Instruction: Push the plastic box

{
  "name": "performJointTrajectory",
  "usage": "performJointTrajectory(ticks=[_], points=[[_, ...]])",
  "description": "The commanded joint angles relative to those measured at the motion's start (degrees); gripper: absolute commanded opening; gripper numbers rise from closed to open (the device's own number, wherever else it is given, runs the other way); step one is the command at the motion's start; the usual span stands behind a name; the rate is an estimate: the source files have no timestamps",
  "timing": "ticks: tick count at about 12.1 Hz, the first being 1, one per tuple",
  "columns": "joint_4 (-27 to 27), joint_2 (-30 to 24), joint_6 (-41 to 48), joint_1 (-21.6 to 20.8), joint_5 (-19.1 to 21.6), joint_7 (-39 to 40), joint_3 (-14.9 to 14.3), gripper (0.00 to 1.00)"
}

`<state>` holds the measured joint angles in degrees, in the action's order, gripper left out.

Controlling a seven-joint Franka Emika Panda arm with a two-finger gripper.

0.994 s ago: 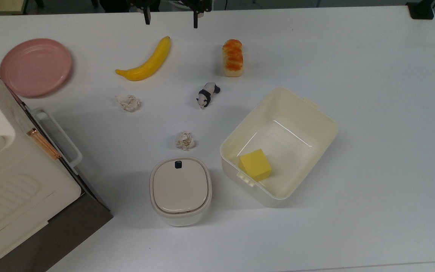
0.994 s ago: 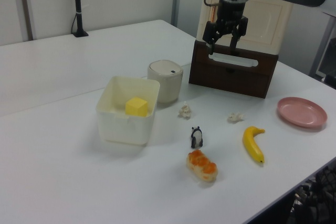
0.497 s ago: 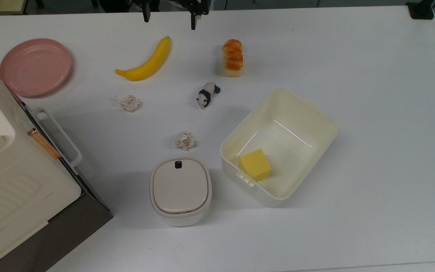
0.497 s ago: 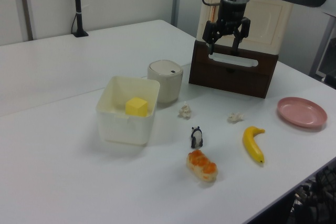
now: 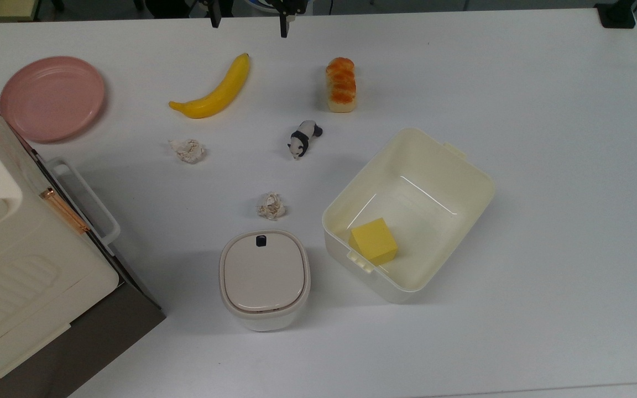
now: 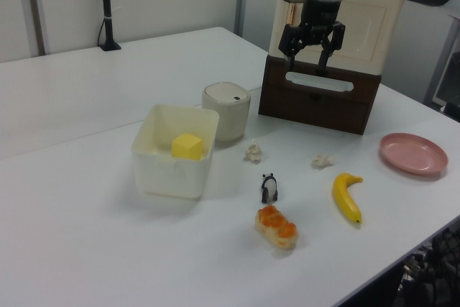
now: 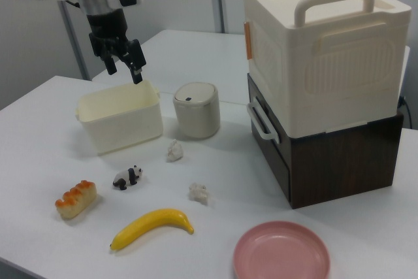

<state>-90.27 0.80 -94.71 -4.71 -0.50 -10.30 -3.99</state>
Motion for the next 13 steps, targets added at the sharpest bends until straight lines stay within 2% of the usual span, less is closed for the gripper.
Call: performJointTrajectory(ticks=[1, 6, 8, 13], points=[[-1.7, -1.7, 0.2, -0.4, 1.3, 1.2, -1.0, 1.00], [-1.6, -1.4, 0.1, 1.5, 1.6, 1.2, 0.7, 1.00], [-1.4, -1.3, 0.0, 4.2, 2.6, 1.3, 3.9, 1.00], [-1.4, -1.3, 0.0, 3.8, 2.7, 1.2, 4.2, 1.00]])
